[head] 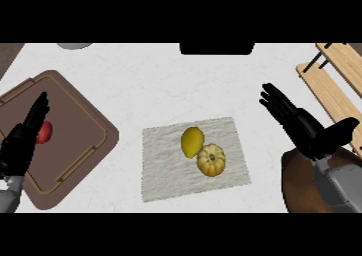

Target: Pick the lemon from the placemat and place it in the tiered shelf

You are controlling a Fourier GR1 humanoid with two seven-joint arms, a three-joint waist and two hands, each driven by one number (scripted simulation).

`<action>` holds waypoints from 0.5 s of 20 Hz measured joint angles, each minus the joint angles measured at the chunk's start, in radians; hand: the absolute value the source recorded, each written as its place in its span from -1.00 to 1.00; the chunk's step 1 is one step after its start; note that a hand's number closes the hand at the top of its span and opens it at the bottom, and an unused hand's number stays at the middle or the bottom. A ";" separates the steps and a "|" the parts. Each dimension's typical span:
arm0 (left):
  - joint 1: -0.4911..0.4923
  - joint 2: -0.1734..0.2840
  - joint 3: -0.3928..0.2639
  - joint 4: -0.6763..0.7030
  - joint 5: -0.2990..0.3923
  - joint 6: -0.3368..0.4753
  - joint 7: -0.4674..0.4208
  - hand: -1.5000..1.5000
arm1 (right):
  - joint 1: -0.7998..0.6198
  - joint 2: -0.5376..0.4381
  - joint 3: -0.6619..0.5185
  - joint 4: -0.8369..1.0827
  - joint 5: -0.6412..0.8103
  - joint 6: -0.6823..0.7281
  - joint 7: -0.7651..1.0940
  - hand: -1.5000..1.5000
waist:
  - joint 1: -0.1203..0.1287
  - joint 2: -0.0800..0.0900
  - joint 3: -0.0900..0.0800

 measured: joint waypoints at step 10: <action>-0.033 -0.091 -0.024 -0.108 0.094 -0.065 0.051 0.00 | -0.121 0.057 -0.082 0.027 0.163 -0.269 -0.041 -1.00 | 0.011 0.003 0.002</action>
